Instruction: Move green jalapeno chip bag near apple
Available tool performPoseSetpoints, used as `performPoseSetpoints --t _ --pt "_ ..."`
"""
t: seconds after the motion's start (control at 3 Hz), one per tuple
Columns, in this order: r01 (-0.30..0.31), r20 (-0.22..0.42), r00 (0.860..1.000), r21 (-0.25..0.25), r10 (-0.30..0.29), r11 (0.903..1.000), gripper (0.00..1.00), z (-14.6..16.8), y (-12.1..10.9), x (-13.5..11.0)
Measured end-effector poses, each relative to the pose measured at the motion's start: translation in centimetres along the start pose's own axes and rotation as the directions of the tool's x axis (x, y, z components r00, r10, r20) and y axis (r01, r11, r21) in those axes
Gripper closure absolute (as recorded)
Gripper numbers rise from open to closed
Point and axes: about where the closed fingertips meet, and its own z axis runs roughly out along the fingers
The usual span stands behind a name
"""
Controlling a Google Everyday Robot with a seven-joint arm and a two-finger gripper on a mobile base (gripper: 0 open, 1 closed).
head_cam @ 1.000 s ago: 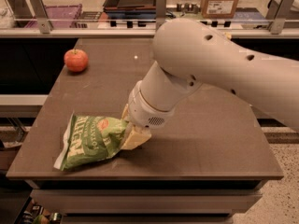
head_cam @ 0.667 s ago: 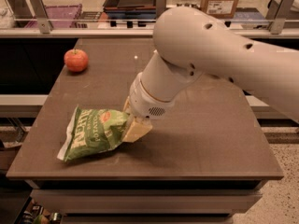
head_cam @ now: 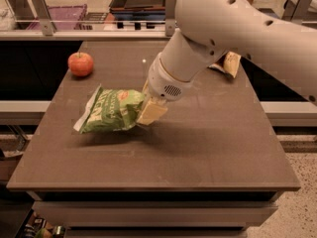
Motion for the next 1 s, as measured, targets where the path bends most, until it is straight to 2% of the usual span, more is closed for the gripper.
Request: performPoseSetpoints --t 0.33,0.67,1.0 --pt "-0.114 0.016 0.993 0.06 0.113 0.9916 1.0 -1.3 -3.3 0.2" --pt "-0.194 0.022 0.981 0.11 0.193 0.9747 1.0 -2.3 -6.4 0.6" --pt "-0.247 0.009 0.969 0.16 0.248 0.9558 1.0 -3.0 -10.0 1.3"
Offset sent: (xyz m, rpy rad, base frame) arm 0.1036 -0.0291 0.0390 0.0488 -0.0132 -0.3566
